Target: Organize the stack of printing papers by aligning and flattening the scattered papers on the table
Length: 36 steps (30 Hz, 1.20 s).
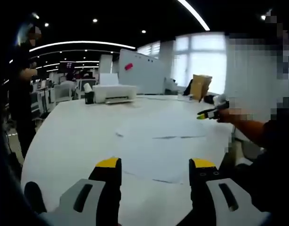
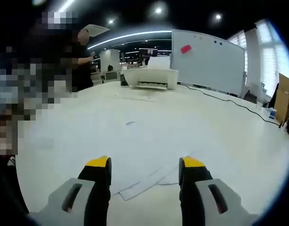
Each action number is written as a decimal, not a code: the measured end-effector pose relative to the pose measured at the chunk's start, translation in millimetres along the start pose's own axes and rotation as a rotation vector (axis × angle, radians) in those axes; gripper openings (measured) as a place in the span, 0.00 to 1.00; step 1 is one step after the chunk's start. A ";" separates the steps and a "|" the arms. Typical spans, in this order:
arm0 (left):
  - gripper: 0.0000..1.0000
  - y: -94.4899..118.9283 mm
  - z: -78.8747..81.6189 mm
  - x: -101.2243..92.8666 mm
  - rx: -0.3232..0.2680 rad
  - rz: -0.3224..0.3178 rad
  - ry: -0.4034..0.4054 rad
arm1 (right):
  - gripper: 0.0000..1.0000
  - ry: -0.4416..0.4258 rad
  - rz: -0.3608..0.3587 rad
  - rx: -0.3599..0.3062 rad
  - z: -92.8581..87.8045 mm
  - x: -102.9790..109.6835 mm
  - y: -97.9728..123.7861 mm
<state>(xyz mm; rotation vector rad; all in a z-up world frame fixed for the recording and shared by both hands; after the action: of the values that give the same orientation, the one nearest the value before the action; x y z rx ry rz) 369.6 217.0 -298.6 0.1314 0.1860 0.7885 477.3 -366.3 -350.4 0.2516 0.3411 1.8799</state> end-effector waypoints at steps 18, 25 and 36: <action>0.61 -0.4 1.4 -3.2 0.001 -0.008 -0.003 | 0.57 -0.013 -0.036 0.019 -9.9 -8.9 -3.3; 0.61 -0.6 0.9 -3.6 0.003 -0.009 0.000 | 0.58 -0.008 -0.045 0.031 -12.6 -11.7 -6.2; 0.61 -1.3 3.5 -5.2 0.000 -0.013 -0.006 | 0.58 0.001 -0.043 0.023 -15.4 -13.5 -10.0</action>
<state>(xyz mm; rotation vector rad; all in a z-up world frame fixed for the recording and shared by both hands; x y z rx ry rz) 367.7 212.2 -294.8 0.1326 0.1814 0.7749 485.4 -377.7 -368.4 0.2575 0.3659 1.8350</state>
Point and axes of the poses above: the point that each gripper's makers call its tool centre point, and the gripper's own axes: y roughly backward along the fingers, x roughly to its left, z roughly out of its top, the point moved 10 cm from there along y, roughly backward along the fingers, and after that the axes turned 6 degrees about -x, right-handed, at the moved point
